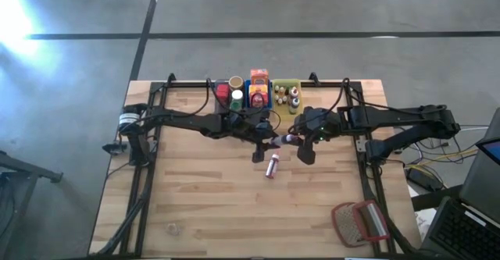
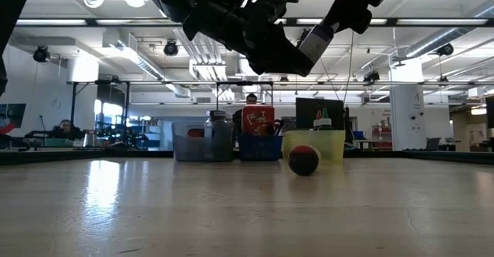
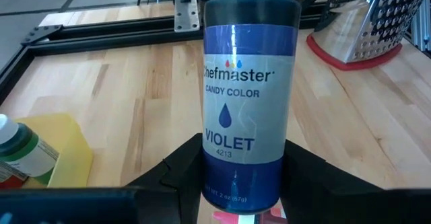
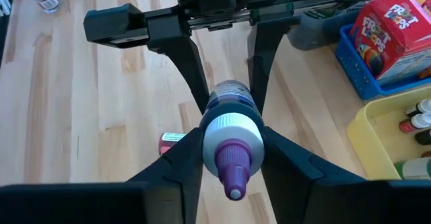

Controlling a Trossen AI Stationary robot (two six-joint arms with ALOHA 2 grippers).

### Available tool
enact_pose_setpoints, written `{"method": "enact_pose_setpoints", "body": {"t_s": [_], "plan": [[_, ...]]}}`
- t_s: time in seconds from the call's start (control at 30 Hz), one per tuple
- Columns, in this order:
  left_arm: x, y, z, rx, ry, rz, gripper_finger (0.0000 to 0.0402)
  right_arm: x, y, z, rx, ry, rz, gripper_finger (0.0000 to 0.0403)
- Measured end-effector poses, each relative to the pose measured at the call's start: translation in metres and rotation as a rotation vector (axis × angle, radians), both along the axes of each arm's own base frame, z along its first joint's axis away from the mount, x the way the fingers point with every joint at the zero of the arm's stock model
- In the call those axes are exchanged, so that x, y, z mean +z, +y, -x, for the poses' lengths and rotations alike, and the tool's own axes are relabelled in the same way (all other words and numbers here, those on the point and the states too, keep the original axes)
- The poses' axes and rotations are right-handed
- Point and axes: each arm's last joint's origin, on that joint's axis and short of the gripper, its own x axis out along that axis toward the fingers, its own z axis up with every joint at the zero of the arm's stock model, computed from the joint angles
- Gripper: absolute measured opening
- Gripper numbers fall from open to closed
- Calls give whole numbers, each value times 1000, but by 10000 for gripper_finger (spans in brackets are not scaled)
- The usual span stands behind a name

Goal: Pick & Place Kitchen Items
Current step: Put the large violet food coloring bottle into the yellow bin

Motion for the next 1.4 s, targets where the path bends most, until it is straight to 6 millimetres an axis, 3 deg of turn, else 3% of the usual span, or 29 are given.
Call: {"method": "enact_pose_setpoints", "body": {"t_s": [0.17, 0.4, 0.6, 0.93, 1.17, 1.4], "plan": [[0, 0, 0, 0, 1, -1, 158, 0, 0, 0, 6, -1, 6, 115], [0, 0, 0, -2, 1, 6, 160, 0, 0, 0, 5, -2, 5, 133], [0, 0, 0, 2, 2, 21, 174, 0, 0, 0, 4, -5, 4, 114], [2, 0, 0, -32, -16, 19, 255, 0, 0, -1, 4, -5, 4, 120], [12, 24, 21, 126, 112, 29, 284, -3, -8, 3, -31, 47, 6, 116], [14, 32, 46, 247, 80, 26, 282, -6, -36, 10, -130, 98, 12, 123]]}}
